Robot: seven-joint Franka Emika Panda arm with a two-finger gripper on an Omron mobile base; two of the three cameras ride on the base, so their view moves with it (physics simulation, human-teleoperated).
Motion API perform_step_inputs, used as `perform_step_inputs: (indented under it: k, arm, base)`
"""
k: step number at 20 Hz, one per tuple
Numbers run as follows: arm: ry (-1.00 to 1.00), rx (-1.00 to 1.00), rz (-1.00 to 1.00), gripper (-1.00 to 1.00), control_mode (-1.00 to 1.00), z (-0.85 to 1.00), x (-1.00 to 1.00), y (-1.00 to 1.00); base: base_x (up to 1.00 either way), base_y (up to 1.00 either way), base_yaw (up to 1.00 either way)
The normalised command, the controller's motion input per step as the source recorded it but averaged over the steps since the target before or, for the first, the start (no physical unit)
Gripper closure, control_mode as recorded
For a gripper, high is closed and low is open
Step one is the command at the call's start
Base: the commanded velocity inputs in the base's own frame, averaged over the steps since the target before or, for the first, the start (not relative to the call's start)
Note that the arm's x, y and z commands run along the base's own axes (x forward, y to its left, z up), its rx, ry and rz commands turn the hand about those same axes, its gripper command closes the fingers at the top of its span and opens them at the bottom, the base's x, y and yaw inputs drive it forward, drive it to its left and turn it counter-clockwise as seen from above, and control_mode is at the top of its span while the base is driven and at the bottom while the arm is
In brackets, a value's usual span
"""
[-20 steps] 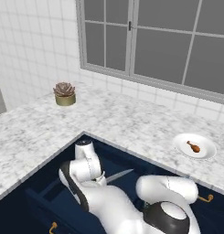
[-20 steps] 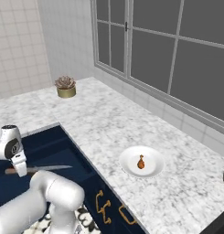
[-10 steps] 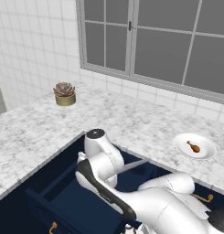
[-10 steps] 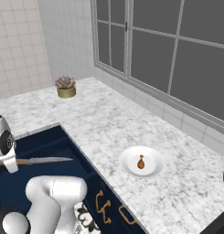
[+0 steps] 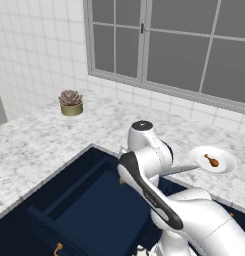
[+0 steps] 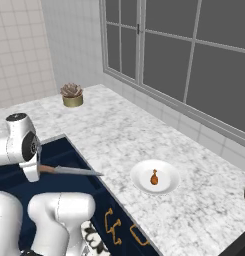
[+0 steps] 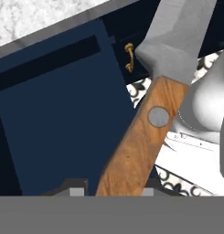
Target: Pick up the knife from the drawer and place it on the cutting board. Then place the meat from the plate to the cutting board.
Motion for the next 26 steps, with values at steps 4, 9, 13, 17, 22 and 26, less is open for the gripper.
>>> perform_step_inputs:
  k: [4, 9, 13, 17, 22, 26]
  arm:
    - [0.0, 0.01, -0.05, 1.0, -1.0, 0.11, 0.0, -0.86]
    - [0.0, 0.04, -0.03, 1.0, -1.0, 0.0, 0.0, -0.67]
    - [0.0, 0.0, 0.0, 1.0, 1.0, 0.0, 0.0, 0.0]
    - [0.0, 0.0, 0.0, 1.0, 1.0, 0.0, 0.0, 0.0]
    - [0.0, 0.0, 0.0, 1.0, 1.0, 0.0, 0.0, 0.0]
    - [0.0, 0.0, 0.0, 1.0, 1.0, 0.0, 0.0, 0.0]
  base:
    - [0.0, 0.0, 0.0]
    - [0.0, 0.0, 0.0]
    - [-0.47, -0.25, 0.0]
    - [-0.86, -0.01, 0.01]
    - [-0.65, 0.09, 0.18]
    - [-0.08, 0.03, 0.57]
